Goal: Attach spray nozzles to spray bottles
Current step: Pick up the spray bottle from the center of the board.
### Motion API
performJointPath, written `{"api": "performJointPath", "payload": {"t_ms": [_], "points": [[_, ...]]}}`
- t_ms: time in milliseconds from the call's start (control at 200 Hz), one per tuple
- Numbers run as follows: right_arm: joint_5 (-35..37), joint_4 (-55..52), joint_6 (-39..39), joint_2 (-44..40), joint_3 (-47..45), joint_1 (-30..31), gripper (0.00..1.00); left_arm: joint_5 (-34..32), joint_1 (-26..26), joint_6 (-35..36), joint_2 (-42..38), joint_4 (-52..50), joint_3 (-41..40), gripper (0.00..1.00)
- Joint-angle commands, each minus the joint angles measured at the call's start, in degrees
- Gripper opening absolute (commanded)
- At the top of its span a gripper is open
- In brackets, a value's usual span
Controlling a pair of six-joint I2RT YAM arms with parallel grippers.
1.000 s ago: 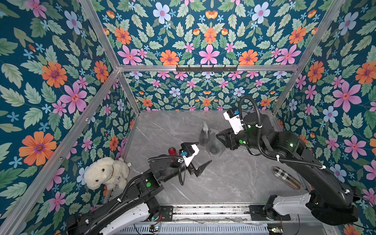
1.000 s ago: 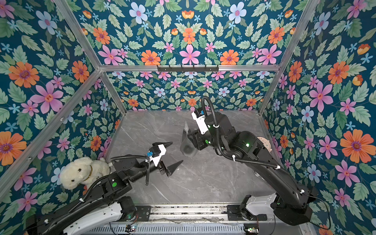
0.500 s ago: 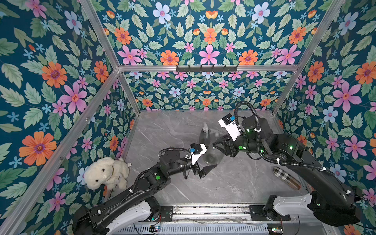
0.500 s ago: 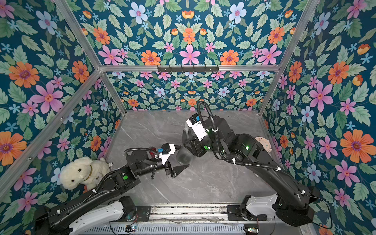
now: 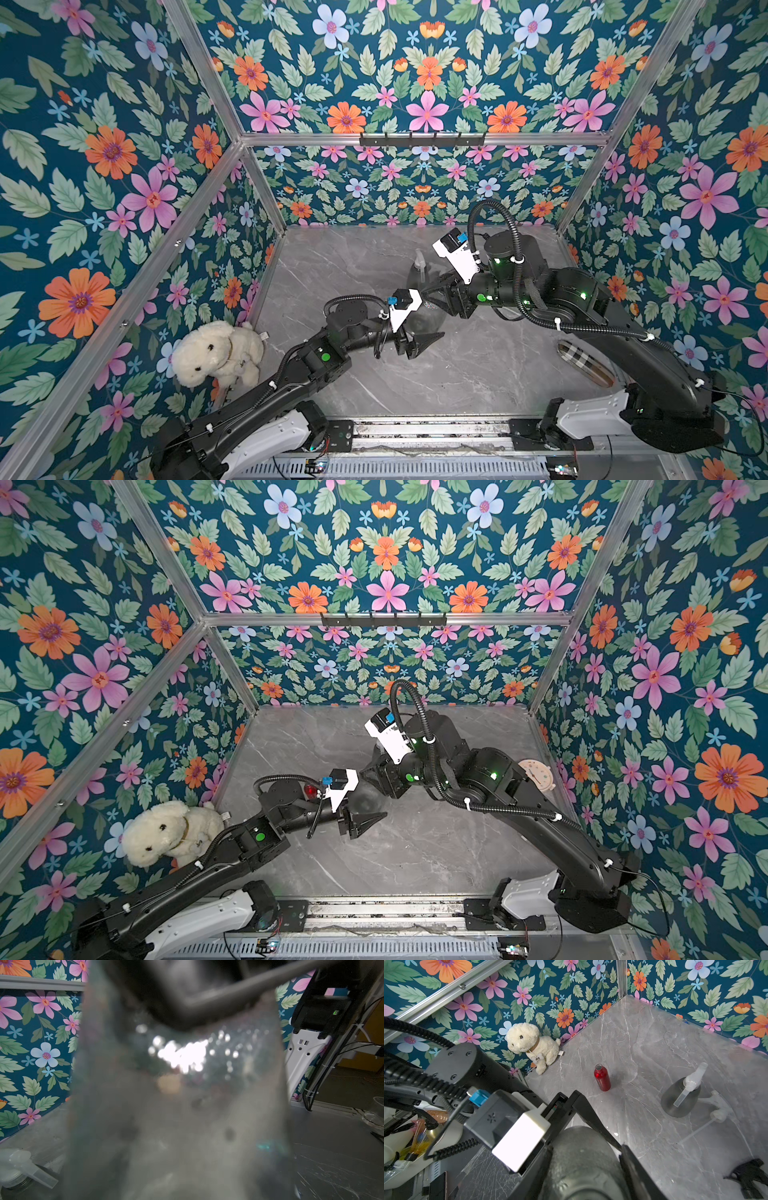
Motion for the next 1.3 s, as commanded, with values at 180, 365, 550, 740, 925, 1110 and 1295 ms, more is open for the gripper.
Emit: {"api": "performJointPath", "payload": {"t_ms": [180,365,550,740,925,1110,1295], "points": [[-0.8,5.0,-0.8,0.7,1.4,0.1,0.53,3.0,0.7,-0.9,0.1,1.2,0.3,0.76],[4.5,7.0,-0.5,-1.0,1.2,0.1,0.63,1.7,0.7,-0.7,-0.9,0.9,0.2,0.76],[11.5,13.0,1.4,-7.8,-4.1,-4.2,0.69,-0.7,1.0,-0.6,-3.1,0.6,-0.3,0.76],[6.5,16.3,8.9,-8.7,-12.3,-20.1,0.68,-4.1,1.0,-0.5,-6.2,-0.3,0.2,0.74],[4.9,19.3,12.0,-3.9,-19.5,-27.5,0.67,-5.2,0.9,0.0,-8.2,-2.5,1.4,0.59],[6.0,20.5,12.8,5.1,-21.7,-31.0,0.67,-6.2,0.9,0.2,-10.3,-2.8,2.1,0.39],[6.1,19.9,13.1,19.6,-18.4,-31.6,0.66,-7.8,0.9,0.2,-11.7,-2.5,2.4,0.0]]}}
